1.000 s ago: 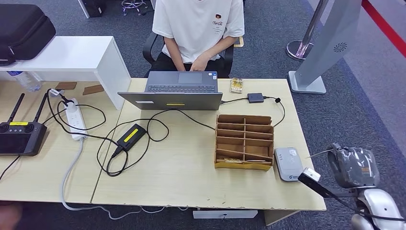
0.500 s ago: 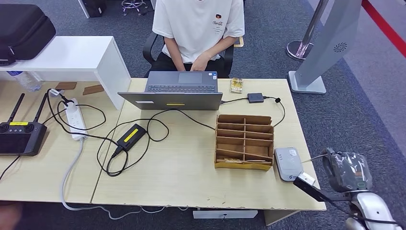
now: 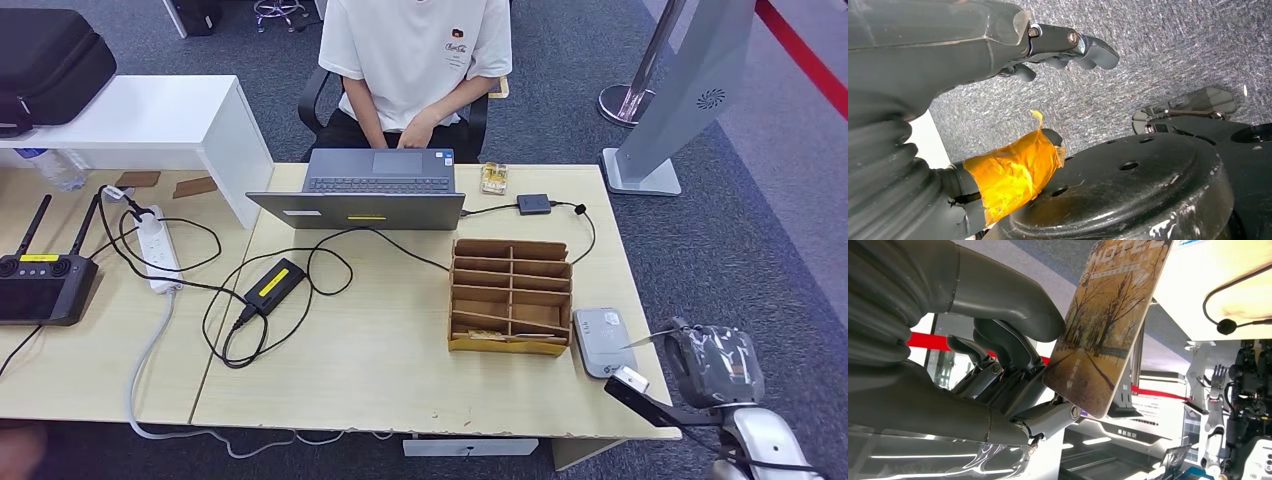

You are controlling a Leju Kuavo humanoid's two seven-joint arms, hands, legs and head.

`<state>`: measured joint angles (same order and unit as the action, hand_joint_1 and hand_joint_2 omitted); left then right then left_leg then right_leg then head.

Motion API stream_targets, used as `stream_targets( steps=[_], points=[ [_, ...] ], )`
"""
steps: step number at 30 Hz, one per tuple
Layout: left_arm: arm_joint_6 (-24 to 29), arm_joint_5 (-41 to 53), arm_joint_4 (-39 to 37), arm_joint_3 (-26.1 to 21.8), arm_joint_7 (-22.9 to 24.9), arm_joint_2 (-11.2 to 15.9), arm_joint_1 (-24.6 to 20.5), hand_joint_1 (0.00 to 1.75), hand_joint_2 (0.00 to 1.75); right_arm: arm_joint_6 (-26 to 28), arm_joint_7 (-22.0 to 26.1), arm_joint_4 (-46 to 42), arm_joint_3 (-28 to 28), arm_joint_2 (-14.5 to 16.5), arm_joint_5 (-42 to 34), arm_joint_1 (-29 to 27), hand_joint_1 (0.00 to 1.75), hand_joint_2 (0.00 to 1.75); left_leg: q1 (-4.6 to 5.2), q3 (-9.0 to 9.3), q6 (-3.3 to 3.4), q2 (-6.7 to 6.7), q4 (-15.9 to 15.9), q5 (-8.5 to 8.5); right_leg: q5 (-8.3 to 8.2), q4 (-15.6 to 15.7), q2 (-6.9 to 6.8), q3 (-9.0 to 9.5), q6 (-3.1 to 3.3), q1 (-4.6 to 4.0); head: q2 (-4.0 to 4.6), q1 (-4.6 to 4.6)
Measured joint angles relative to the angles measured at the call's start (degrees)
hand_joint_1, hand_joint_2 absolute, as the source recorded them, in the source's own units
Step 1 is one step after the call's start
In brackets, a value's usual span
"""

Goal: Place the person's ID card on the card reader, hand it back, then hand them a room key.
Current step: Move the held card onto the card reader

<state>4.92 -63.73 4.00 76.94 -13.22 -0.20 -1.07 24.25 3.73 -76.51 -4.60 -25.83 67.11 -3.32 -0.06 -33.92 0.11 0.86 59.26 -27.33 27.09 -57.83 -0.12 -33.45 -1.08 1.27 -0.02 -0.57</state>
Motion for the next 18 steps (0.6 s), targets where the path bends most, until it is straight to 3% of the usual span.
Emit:
stream_targets(
  steps=[18],
  points=[
    [0.00,0.25,0.00,0.00,0.00,0.02,0.00,0.00,1.75,0.37,-0.30,1.55,-0.91,0.60,0.10,0.00,1.75,1.75,0.00,0.00,0.00,0.00,0.00,0.00,0.00,0.00,0.00,0.00,0.00,0.00,0.00,0.01]
  ],
)
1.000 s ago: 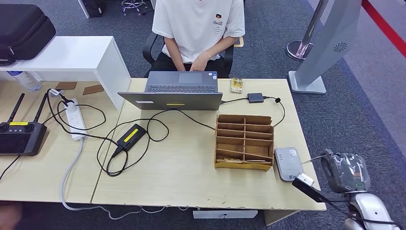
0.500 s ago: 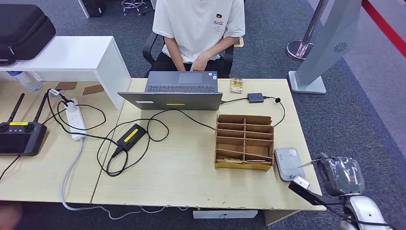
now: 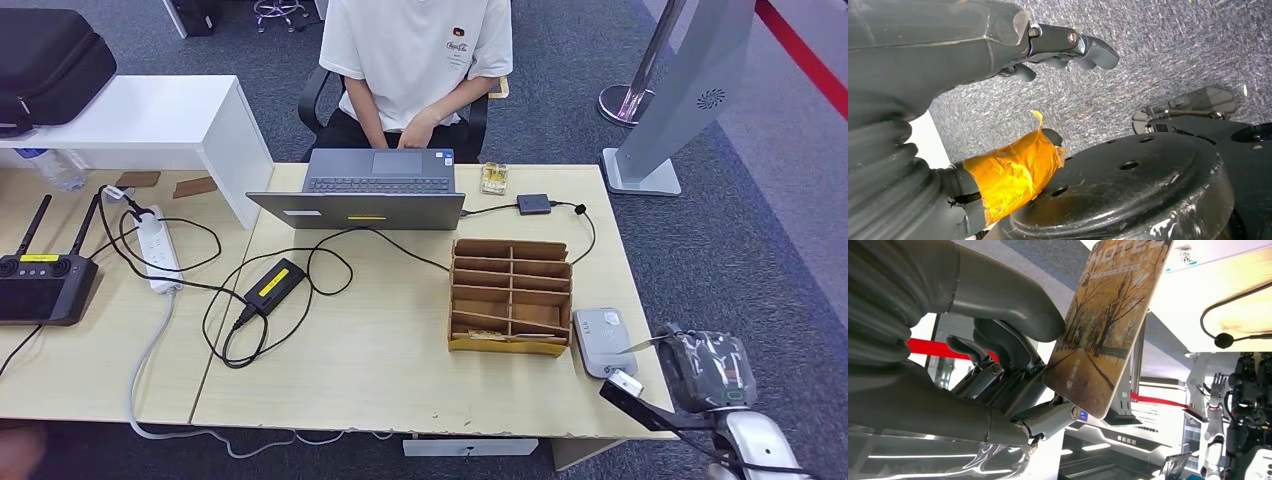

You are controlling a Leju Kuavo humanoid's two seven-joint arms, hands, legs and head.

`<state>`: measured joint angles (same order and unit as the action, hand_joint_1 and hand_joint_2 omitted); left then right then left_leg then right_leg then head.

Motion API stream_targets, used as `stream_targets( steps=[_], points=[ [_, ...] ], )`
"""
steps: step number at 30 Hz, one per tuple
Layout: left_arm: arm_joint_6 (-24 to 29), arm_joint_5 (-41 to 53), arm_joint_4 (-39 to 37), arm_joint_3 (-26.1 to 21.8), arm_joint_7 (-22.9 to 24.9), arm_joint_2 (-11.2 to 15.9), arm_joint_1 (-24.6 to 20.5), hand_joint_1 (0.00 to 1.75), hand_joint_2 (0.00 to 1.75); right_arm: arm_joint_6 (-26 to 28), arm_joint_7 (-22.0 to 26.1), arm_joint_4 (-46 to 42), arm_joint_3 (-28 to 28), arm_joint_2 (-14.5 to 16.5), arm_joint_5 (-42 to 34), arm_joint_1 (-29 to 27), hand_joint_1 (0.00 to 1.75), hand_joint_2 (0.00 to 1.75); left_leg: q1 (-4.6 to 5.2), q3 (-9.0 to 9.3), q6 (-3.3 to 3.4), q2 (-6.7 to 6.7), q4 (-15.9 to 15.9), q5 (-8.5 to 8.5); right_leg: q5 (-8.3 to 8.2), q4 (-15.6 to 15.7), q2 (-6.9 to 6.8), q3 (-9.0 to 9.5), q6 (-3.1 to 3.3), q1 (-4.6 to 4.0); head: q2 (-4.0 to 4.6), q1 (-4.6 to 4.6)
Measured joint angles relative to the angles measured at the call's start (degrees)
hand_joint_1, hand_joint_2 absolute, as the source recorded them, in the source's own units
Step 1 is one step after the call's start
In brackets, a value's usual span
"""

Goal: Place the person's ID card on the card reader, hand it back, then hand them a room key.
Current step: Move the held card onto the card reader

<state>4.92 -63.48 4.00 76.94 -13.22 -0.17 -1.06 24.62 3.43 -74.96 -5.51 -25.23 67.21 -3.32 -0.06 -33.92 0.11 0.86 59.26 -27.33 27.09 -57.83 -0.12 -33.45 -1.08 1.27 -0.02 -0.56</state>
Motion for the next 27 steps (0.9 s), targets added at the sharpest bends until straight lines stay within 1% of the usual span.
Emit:
stream_targets(
  steps=[27],
  points=[
    [-0.01,0.24,0.00,0.04,0.01,0.03,0.01,0.00,1.75,0.08,-0.29,1.33,-1.35,1.01,0.02,-0.01,1.75,1.75,0.00,0.00,0.00,0.00,0.00,0.00,0.00,0.00,0.00,0.00,0.00,0.00,0.00,-0.01]
  ],
)
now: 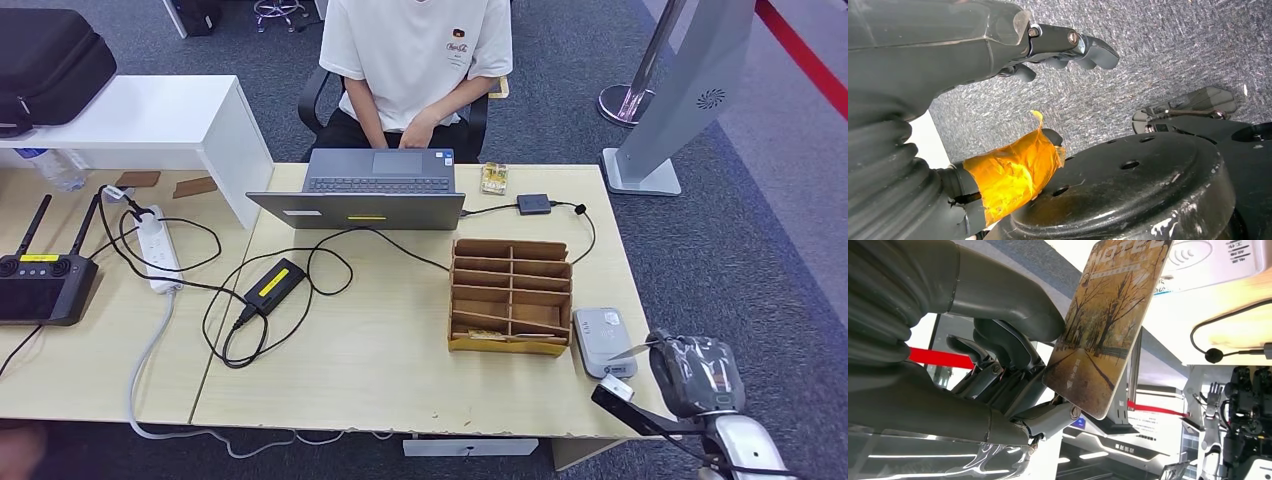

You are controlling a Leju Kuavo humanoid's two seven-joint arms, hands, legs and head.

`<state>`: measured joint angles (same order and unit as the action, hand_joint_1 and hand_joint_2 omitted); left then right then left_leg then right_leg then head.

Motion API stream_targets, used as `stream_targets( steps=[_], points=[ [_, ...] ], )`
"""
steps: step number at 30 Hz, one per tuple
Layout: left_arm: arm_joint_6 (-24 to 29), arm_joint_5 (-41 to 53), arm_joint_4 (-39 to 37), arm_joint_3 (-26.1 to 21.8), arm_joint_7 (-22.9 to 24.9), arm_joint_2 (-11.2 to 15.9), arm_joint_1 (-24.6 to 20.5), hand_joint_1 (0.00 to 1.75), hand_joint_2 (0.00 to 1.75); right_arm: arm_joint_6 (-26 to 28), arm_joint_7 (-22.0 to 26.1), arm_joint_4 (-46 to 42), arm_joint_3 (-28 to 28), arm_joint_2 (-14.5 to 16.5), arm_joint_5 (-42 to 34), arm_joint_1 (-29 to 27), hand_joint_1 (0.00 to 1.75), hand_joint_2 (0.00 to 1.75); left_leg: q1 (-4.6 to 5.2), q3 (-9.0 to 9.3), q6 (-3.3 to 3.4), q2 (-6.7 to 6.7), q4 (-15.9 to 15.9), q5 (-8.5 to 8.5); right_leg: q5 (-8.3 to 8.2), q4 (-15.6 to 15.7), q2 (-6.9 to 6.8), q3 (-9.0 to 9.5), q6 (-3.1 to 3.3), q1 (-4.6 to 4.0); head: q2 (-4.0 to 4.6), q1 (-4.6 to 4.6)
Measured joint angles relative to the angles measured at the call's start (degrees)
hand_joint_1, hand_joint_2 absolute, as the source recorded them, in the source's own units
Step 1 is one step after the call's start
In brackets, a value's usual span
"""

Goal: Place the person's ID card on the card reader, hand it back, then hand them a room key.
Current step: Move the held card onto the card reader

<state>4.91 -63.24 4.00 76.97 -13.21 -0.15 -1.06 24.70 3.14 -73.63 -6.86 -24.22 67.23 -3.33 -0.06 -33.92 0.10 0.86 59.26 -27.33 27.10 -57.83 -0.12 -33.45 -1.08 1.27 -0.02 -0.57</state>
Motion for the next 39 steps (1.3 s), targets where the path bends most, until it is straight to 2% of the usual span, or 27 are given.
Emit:
stream_targets(
  steps=[39],
  points=[
    [-0.15,0.69,0.00,1.03,0.26,0.18,0.01,0.00,1.75,0.59,-0.17,1.69,-0.68,0.37,-0.06,0.65,1.75,1.75,0.00,0.00,0.00,0.00,0.00,0.00,0.00,0.00,0.00,0.01,0.00,0.00,0.00,0.00]
  ],
)
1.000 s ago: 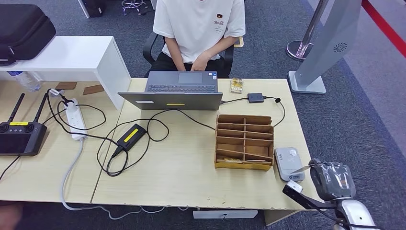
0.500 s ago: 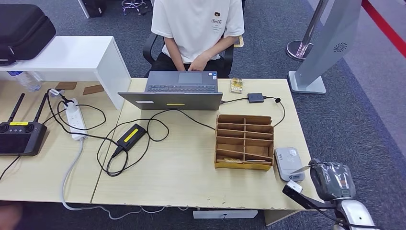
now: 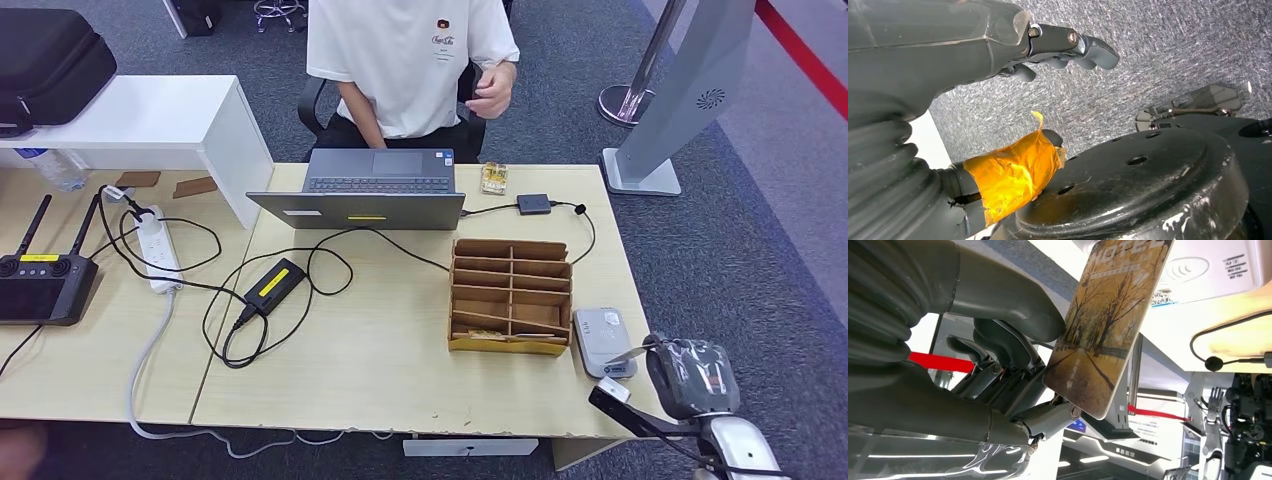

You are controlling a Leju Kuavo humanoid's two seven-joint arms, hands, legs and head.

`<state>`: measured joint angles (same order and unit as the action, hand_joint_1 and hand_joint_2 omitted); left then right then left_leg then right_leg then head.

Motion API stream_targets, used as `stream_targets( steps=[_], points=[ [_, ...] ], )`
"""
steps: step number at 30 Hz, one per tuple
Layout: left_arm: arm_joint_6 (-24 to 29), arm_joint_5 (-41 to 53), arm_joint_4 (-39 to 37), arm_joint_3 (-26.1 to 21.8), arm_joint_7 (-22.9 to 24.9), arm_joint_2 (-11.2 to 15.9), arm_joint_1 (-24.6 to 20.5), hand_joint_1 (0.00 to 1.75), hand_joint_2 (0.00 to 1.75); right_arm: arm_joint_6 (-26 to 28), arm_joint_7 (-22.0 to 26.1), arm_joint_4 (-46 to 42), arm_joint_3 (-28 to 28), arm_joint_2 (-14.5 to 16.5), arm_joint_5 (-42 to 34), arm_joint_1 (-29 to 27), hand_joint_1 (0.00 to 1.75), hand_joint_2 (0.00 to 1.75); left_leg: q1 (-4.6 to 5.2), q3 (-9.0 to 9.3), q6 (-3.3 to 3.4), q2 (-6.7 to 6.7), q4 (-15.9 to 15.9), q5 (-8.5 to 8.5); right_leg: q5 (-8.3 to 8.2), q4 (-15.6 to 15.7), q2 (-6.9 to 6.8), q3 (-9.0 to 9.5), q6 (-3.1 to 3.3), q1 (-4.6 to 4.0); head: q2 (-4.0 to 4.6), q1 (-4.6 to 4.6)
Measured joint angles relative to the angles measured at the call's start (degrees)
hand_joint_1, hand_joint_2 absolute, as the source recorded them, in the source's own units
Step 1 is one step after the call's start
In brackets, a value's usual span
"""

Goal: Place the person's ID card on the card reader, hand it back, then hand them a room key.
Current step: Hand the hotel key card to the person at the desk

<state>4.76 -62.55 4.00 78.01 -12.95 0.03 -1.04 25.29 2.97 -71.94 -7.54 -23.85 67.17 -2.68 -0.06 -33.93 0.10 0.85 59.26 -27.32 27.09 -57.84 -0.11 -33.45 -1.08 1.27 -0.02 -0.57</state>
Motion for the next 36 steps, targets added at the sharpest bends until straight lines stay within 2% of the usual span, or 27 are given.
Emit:
stream_targets(
  steps=[10,19,26,27,31,36],
  points=[
    [0.00,0.28,0.00,0.11,0.11,0.12,-0.01,0.00,1.75,-2.31,0.90,-3.45,0.58,-2.33,-2.45,5.08,1.75,1.75,0.01,0.03,0.00,-0.05,0.01,0.01,-0.02,-0.01,0.06,0.02,-0.01,0.01,0.00,0.01],
    [-0.07,1.15,0.02,0.38,0.40,0.46,-0.13,0.00,1.75,-7.55,1.47,-2.48,-1.07,-5.13,-4.65,19.85,1.75,1.75,0.02,0.10,-0.01,-0.19,0.04,0.05,-0.07,-0.04,0.21,0.04,0.00,0.02,0.00,0.03],
    [-0.09,1.25,0.02,0.40,0.41,0.48,-0.14,0.00,1.75,-8.02,1.45,-1.96,-1.60,-5.20,-4.99,21.71,1.75,1.75,0.02,0.10,-0.01,-0.19,0.04,0.05,-0.08,-0.04,0.21,0.04,0.00,0.02,0.00,0.03],
    [-0.09,1.38,0.04,0.50,0.44,0.51,-0.20,0.00,1.75,-8.55,1.40,-0.97,-2.54,-5.20,-5.31,24.20,1.75,1.75,0.02,0.10,-0.03,-0.18,0.04,0.07,-0.09,-0.05,0.21,0.04,0.00,0.02,0.00,0.03],
    [0.02,2.79,0.53,2.37,0.88,0.90,-1.12,0.00,1.75,-12.59,-1.60,14.83,-14.42,-0.40,-5.23,49.52,1.75,1.75,-0.02,0.08,-0.14,-0.13,0.03,0.19,-0.14,-0.12,0.19,0.02,0.03,-0.01,0.00,0.01],
    [0.02,3.05,0.74,3.08,0.93,0.93,-1.38,0.00,1.75,-12.98,-3.02,22.10,-18.09,3.56,-3.96,55.93,1.75,1.75,-0.02,0.10,-0.15,-0.14,0.03,0.19,-0.14,-0.12,0.21,0.02,0.03,-0.01,0.00,0.01]
  ],
)
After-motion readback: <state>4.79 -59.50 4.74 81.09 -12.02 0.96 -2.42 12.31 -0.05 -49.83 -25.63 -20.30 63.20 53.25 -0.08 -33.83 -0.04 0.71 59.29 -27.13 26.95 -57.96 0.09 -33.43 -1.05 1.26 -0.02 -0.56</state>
